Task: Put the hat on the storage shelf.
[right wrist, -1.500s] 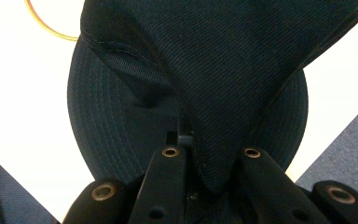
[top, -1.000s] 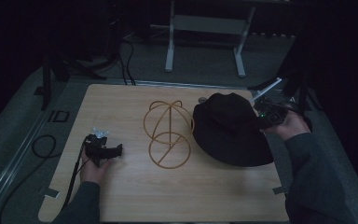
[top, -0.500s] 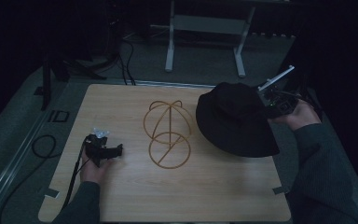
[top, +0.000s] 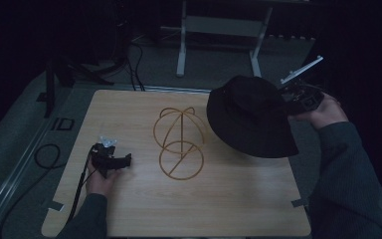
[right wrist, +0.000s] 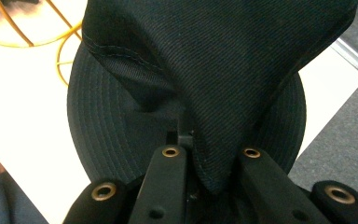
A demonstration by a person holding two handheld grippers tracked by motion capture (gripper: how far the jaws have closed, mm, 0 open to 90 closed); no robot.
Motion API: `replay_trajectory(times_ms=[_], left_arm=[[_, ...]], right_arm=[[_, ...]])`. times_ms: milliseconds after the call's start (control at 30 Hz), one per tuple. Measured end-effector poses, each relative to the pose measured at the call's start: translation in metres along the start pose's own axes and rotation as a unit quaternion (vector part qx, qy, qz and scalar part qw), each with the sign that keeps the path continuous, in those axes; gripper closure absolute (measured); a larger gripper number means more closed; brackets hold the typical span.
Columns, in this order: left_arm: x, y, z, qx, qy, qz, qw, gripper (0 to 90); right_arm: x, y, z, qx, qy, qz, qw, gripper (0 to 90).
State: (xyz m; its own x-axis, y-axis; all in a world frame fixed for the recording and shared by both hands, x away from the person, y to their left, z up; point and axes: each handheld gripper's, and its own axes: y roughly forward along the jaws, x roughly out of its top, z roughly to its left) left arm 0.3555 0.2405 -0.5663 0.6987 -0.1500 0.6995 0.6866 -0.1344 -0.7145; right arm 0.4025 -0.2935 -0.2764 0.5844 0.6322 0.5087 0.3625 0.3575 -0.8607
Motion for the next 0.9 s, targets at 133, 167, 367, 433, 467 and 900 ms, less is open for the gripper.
replay_trajectory(times_ms=[133,167,367,433,467,900], left_arm=[[0.0,0.0,0.0,0.0,0.0,0.0,1.0,7.9],[0.0,0.0,0.0,0.0,0.0,0.0,1.0,7.9],[0.0,0.0,0.0,0.0,-0.001,-0.001,1.0,7.9],[0.0,0.0,0.0,0.001,-0.001,-0.001,1.0,7.9],[0.0,0.0,0.0,0.001,-0.001,-0.001,1.0,7.9],[0.0,0.0,0.0,-0.001,0.001,0.0,1.0,7.9]], right_arm=[[0.005,-0.006,-0.001,0.003,-0.001,-0.011,0.9999,87.0],[0.005,-0.008,-0.001,0.004,-0.003,-0.014,0.9999,87.1],[0.011,-0.016,0.002,0.014,-0.01,-0.026,0.9995,87.1],[0.013,-0.018,0.003,0.014,-0.011,-0.028,0.9994,87.1],[0.013,-0.019,0.003,0.015,-0.012,-0.031,0.9994,87.1],[0.017,-0.034,0.011,0.023,-0.022,-0.051,0.9982,87.1]])
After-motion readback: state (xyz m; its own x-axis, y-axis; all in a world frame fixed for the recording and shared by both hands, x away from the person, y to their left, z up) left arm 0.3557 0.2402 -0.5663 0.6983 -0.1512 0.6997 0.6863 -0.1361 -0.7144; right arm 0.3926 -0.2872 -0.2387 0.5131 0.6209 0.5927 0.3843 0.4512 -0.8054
